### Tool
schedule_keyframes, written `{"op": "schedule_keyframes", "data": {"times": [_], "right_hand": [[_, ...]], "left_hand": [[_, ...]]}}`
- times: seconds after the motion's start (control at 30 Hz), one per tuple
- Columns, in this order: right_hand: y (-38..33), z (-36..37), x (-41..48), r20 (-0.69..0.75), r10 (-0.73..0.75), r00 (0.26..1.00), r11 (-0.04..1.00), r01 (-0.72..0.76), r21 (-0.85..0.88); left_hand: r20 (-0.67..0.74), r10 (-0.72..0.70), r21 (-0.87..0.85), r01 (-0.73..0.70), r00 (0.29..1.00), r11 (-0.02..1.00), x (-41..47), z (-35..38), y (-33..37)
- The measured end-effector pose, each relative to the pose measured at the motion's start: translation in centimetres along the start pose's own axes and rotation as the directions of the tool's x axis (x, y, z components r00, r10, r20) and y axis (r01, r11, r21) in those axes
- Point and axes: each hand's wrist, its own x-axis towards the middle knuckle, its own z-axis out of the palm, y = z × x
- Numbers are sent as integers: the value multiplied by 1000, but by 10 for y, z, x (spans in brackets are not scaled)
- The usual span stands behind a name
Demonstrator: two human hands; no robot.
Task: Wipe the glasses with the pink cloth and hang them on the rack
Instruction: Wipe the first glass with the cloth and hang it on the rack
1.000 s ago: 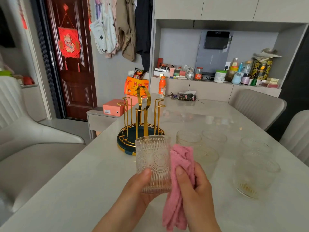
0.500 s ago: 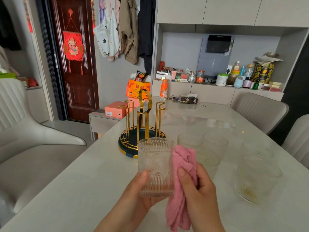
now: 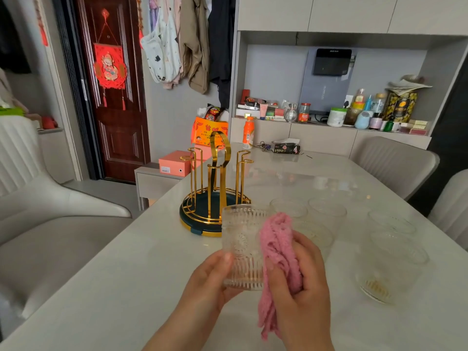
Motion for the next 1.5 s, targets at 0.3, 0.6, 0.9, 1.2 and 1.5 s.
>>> {"op": "schedule_keyframes", "data": {"times": [0.3,0.6,0.9,1.2,1.5], "right_hand": [[-8,-5,5,71,55,996,995,-61,84],[-5,9,-10,142,-94,985,980,116,-160],[0,-3,3,123,397,910,880,-415,232],[3,2,-4,90,295,951,937,-306,167],[-4,6,-8,111,-17,994,999,22,-42]], "left_hand": [[90,27,19,-29,996,999,-4,1,-2],[80,40,-59,-35,996,998,-2,-1,5],[178,69,-174,-37,982,984,-6,-2,2],[41,66,-109,-61,997,992,-5,-1,3],[70,95,-18,-94,993,995,-2,2,-3]]}}
